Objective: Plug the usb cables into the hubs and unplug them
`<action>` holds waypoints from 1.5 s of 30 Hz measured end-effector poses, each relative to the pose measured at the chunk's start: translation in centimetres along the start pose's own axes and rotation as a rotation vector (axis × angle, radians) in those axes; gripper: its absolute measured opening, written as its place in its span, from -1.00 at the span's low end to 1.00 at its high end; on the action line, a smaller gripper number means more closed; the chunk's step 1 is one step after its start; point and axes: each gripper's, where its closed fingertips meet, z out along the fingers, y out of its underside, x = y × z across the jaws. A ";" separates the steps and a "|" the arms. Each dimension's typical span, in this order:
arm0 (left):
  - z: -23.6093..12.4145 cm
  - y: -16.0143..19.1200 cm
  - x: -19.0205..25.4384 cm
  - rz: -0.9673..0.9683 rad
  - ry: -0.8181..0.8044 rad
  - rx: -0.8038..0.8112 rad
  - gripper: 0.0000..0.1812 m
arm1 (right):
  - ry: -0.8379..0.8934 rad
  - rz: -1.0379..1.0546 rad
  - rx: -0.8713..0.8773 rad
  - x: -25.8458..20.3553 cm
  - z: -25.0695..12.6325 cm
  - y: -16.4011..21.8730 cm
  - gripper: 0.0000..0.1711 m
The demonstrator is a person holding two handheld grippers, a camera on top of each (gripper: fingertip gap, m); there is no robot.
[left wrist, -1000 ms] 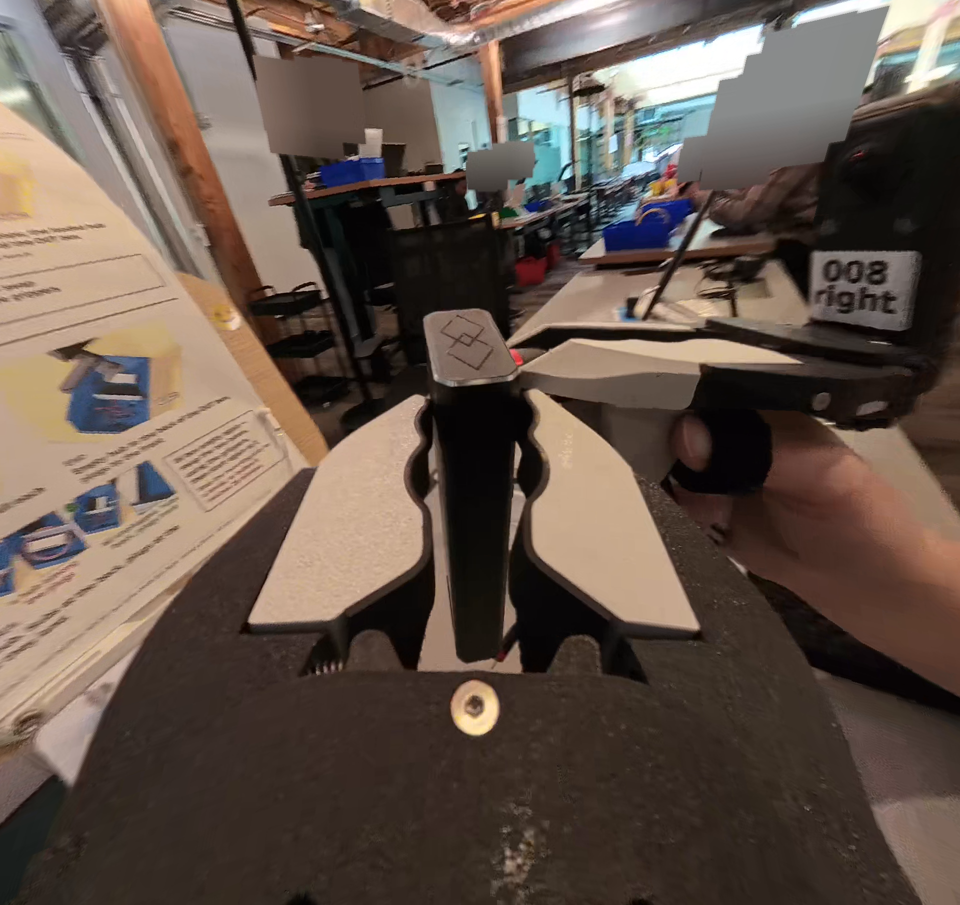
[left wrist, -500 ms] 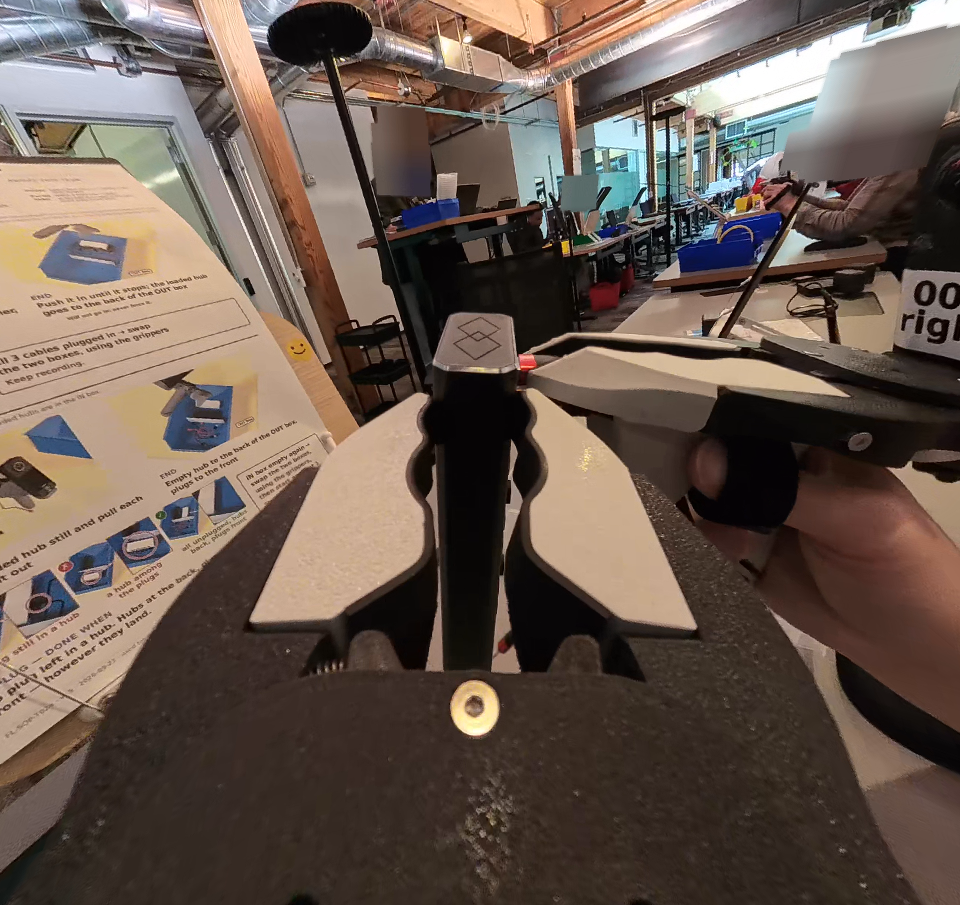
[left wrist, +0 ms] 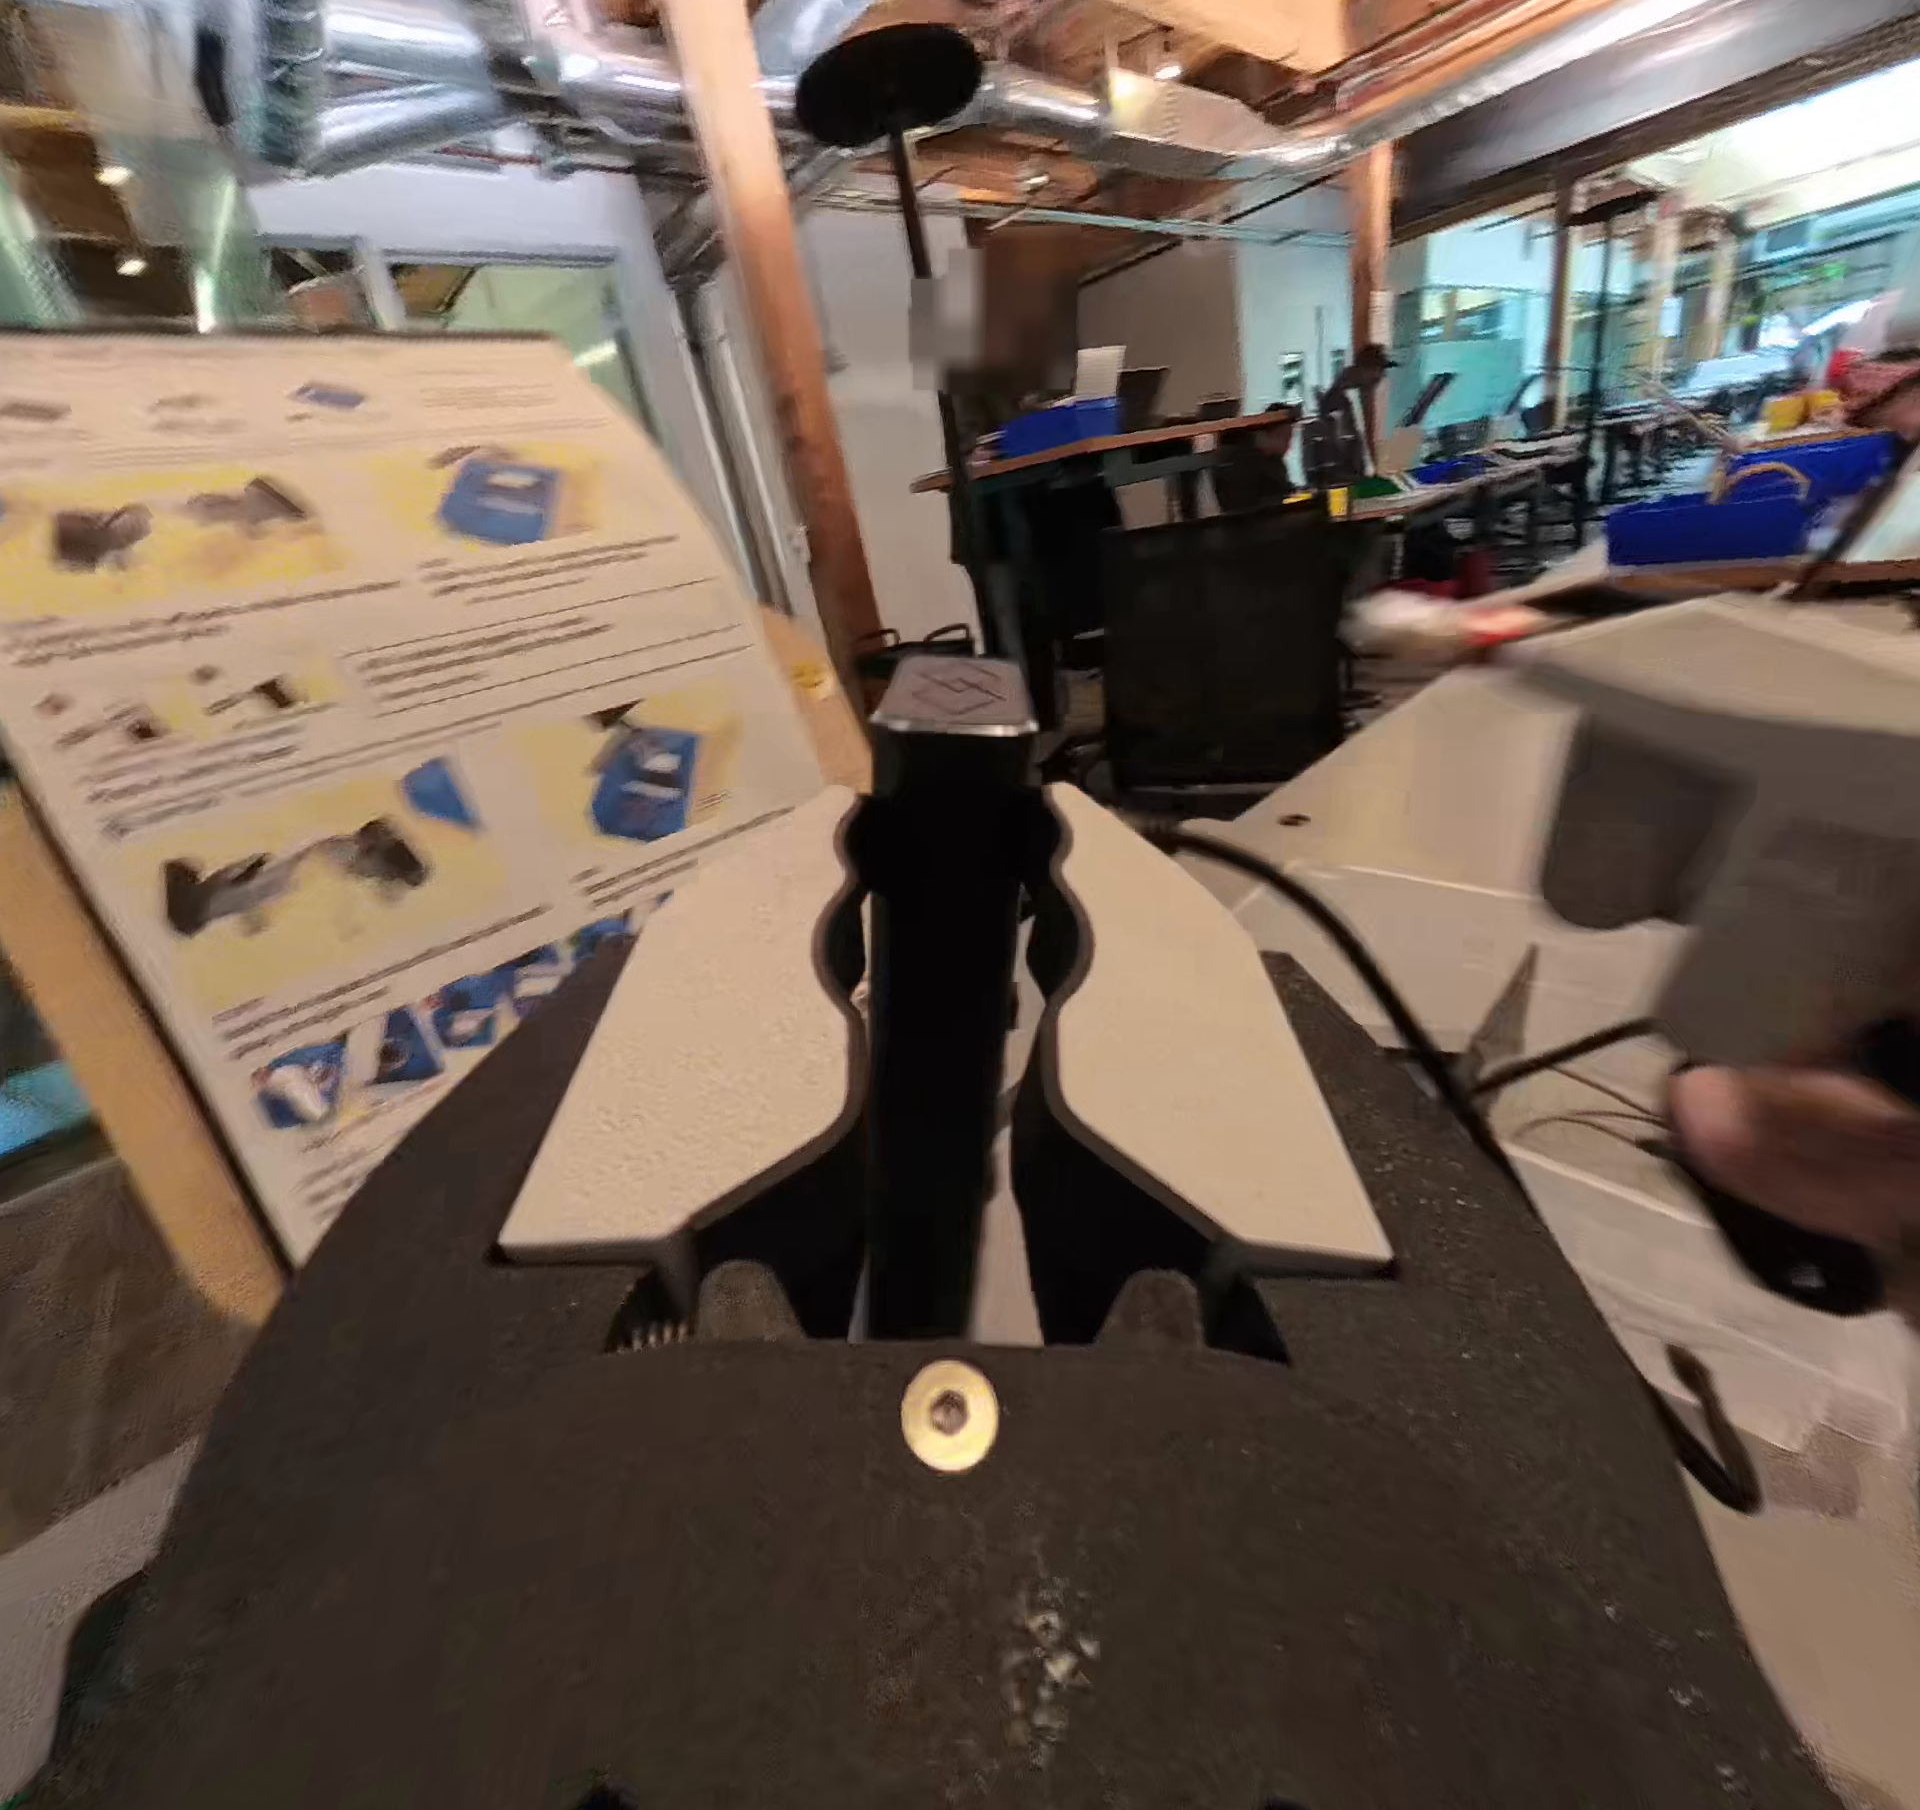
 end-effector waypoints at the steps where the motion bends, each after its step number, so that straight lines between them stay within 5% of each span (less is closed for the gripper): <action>1: -0.4 0.3 -1.6 -0.013 -0.017 -0.011 -0.69 | 0.042 -0.095 0.009 -0.4 -0.2 -0.9 -0.81; 3: -2.0 -1.2 -2.3 -0.032 0.077 0.052 -0.69 | 0.094 -0.228 0.069 -0.5 -0.9 -2.8 -0.81; 6: -3.7 -3.8 -1.7 -0.197 0.216 0.159 -0.69 | -0.007 -0.083 -0.098 0.3 -0.1 -1.3 -0.81; 11: -3.6 -2.7 -1.0 -0.179 0.236 0.030 -0.69 | -0.157 0.104 -0.309 4.0 -2.1 -1.0 -0.82; 15: -2.7 -1.8 0.1 -0.218 0.291 -0.016 -0.69 | -0.266 0.278 -0.650 8.1 -8.6 2.5 -0.81; 19: -2.0 -1.4 1.3 -0.227 0.331 -0.031 -0.69 | -0.206 0.384 -0.785 13.6 -13.8 5.8 -0.82; 22: -1.5 -1.1 2.3 -0.220 0.353 -0.048 -0.69 | -0.319 0.519 -0.816 14.5 -16.7 8.2 -0.81; 28: -0.9 -0.8 3.9 -0.217 0.393 -0.061 -0.69 | -0.301 0.626 -1.104 16.7 -20.8 17.5 -0.81; 32: -0.8 -0.7 4.2 -0.246 0.416 -0.059 -0.70 | -0.348 0.662 -0.977 16.6 -19.1 15.5 -0.66; 39: -1.0 -1.3 4.1 -0.347 0.464 -0.019 -0.70 | -0.169 0.284 -0.600 18.6 -14.1 6.3 -0.43; 45: -0.8 -1.5 3.9 -0.355 0.422 0.019 -0.69 | -0.212 0.218 -0.222 10.9 -5.3 -1.6 -0.49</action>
